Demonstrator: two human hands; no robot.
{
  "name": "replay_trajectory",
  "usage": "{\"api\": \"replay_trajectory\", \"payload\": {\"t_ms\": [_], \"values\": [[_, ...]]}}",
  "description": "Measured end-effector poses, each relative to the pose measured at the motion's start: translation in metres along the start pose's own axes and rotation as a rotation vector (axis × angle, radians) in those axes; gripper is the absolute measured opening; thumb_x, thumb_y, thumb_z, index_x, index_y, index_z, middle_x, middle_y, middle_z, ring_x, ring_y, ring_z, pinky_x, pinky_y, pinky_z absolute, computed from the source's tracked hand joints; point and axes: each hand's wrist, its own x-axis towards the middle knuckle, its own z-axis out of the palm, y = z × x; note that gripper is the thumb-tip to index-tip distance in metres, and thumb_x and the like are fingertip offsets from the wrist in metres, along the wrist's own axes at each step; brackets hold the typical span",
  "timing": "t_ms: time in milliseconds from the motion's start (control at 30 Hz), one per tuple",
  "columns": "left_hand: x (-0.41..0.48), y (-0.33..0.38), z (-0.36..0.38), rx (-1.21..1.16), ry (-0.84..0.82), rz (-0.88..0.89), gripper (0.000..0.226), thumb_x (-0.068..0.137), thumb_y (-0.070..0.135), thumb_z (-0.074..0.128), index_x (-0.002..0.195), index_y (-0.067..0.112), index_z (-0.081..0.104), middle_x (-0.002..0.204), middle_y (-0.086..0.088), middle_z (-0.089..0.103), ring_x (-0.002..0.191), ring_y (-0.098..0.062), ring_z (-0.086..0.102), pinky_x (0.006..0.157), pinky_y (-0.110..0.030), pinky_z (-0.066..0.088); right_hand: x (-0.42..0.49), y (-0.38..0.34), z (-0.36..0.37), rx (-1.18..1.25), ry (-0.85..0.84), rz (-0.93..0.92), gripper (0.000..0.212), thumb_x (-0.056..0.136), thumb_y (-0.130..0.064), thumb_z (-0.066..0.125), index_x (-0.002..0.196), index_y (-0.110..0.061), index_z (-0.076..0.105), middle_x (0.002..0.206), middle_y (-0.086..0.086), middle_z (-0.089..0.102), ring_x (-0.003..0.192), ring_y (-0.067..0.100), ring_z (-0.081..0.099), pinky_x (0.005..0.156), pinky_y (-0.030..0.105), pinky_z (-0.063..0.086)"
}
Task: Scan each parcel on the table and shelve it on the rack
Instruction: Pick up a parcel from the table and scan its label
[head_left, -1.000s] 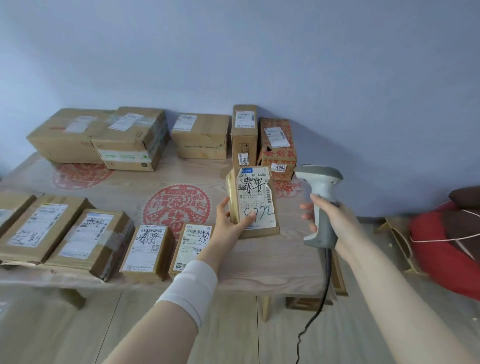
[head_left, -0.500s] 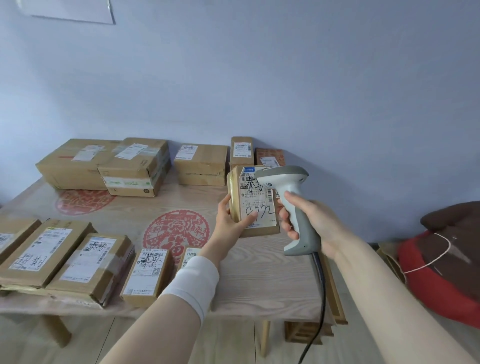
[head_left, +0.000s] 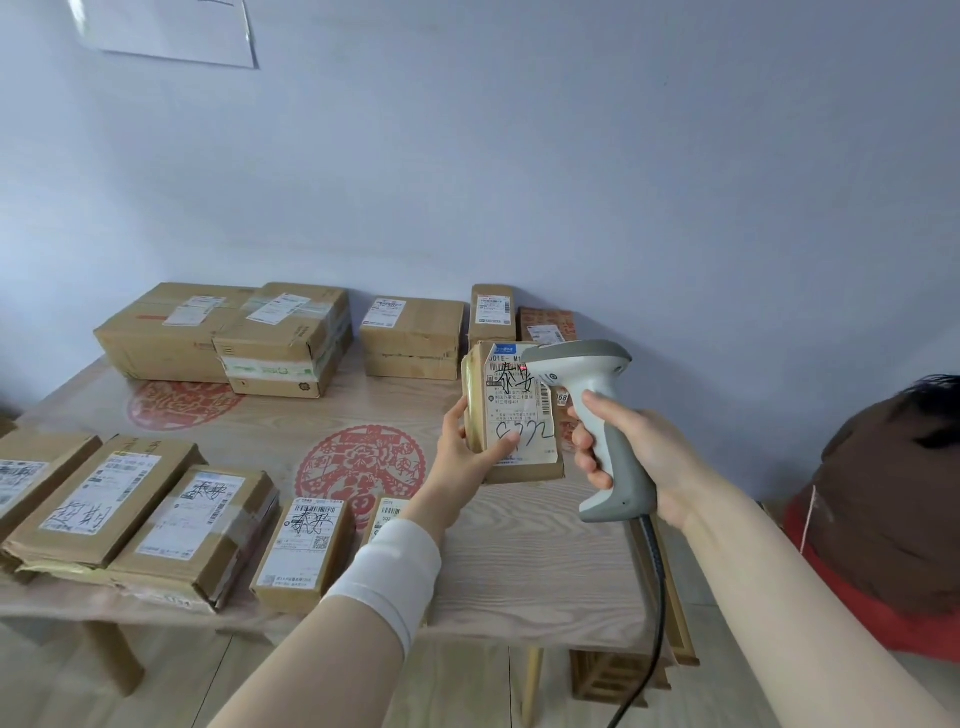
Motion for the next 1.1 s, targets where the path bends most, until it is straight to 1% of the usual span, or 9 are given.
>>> {"api": "replay_trajectory", "payload": {"t_ms": [267,433,533,600,733,833,900,967,1100], "values": [[-0.008,0.006,-0.011,-0.08,0.041,-0.041,0.084,0.076,0.031,0.075,0.141,0.028,0.023,0.11,0.009,0.06,0.094,-0.002,0.062,0.067,-0.017,0.053,0.009,0.006,0.002,-0.009,0.041,-0.069,0.028,0.085,-0.031,0.063,0.072,-0.006,0.06,0.055,0.005,0.058,0.039,0.014,0.048,0.036,0.02,0.038],[-0.026,0.003,-0.039,-0.186,0.119,-0.113,0.074,0.08,0.037,0.069,0.141,0.028,0.028,0.115,0.002,0.063,0.099,-0.014,0.065,0.067,-0.023,0.053,0.034,0.031,0.017,0.049,0.16,-0.123,0.009,0.084,-0.025,0.067,0.087,-0.016,0.066,0.074,-0.003,0.074,0.06,0.007,0.061,0.039,0.02,0.042],[-0.042,0.001,-0.063,-0.23,0.205,-0.136,0.063,0.083,0.041,0.064,0.137,0.028,0.036,0.116,0.002,0.064,0.102,-0.017,0.063,0.067,-0.026,0.052,0.047,0.052,0.044,0.088,0.142,-0.072,0.018,0.082,-0.025,0.07,0.098,-0.021,0.063,0.09,-0.002,0.075,0.072,0.01,0.061,0.042,0.021,0.044],[-0.055,0.003,-0.081,-0.283,0.253,-0.146,0.056,0.085,0.038,0.062,0.136,0.025,0.041,0.117,-0.002,0.065,0.103,-0.02,0.064,0.076,-0.033,0.054,0.052,0.067,0.073,0.058,0.135,-0.033,0.025,0.076,-0.032,0.073,0.096,-0.022,0.063,0.088,-0.002,0.072,0.065,0.011,0.061,0.045,0.024,0.046],[-0.085,0.01,-0.13,-0.321,0.349,-0.082,0.046,0.089,0.033,0.059,0.131,0.021,0.047,0.111,-0.001,0.069,0.092,-0.015,0.069,0.07,-0.029,0.056,0.056,0.085,0.142,-0.069,0.076,-0.089,0.044,0.064,-0.048,0.076,0.098,-0.022,0.065,0.076,-0.003,0.07,0.061,0.014,0.06,0.059,0.03,0.051],[-0.11,0.014,-0.173,-0.318,0.422,-0.091,0.067,0.086,0.041,0.061,0.143,0.024,0.031,0.134,-0.005,0.054,0.115,-0.023,0.058,0.098,-0.042,0.047,0.056,0.095,0.202,-0.108,0.006,-0.137,0.023,0.072,-0.041,0.076,0.09,-0.03,0.065,0.089,0.004,0.07,0.079,0.02,0.064,0.07,0.034,0.052],[-0.129,0.019,-0.207,-0.327,0.457,-0.063,0.063,0.085,0.044,0.061,0.139,0.032,0.03,0.135,-0.003,0.053,0.112,-0.019,0.06,0.095,-0.038,0.049,0.056,0.1,0.243,-0.137,-0.03,-0.151,0.013,0.075,-0.037,0.076,0.079,-0.033,0.064,0.089,0.0,0.07,0.086,0.022,0.063,0.079,0.039,0.049],[-0.147,0.024,-0.244,-0.291,0.485,-0.027,0.058,0.087,0.045,0.058,0.138,0.031,0.032,0.129,0.0,0.056,0.103,-0.012,0.064,0.085,-0.028,0.053,0.054,0.104,0.286,-0.142,-0.056,-0.147,0.011,0.075,-0.037,0.076,0.075,-0.035,0.065,0.08,-0.007,0.068,0.082,0.02,0.062,0.077,0.039,0.048],[-0.184,0.032,-0.325,-0.194,0.539,0.038,0.068,0.088,0.051,0.051,0.146,0.033,0.02,0.142,0.004,0.044,0.123,-0.015,0.047,0.107,-0.033,0.036,0.054,0.113,0.377,-0.096,-0.125,-0.137,0.015,0.076,-0.035,0.075,0.088,-0.03,0.067,0.083,-0.009,0.071,0.077,0.01,0.065,0.065,0.027,0.048]]}}
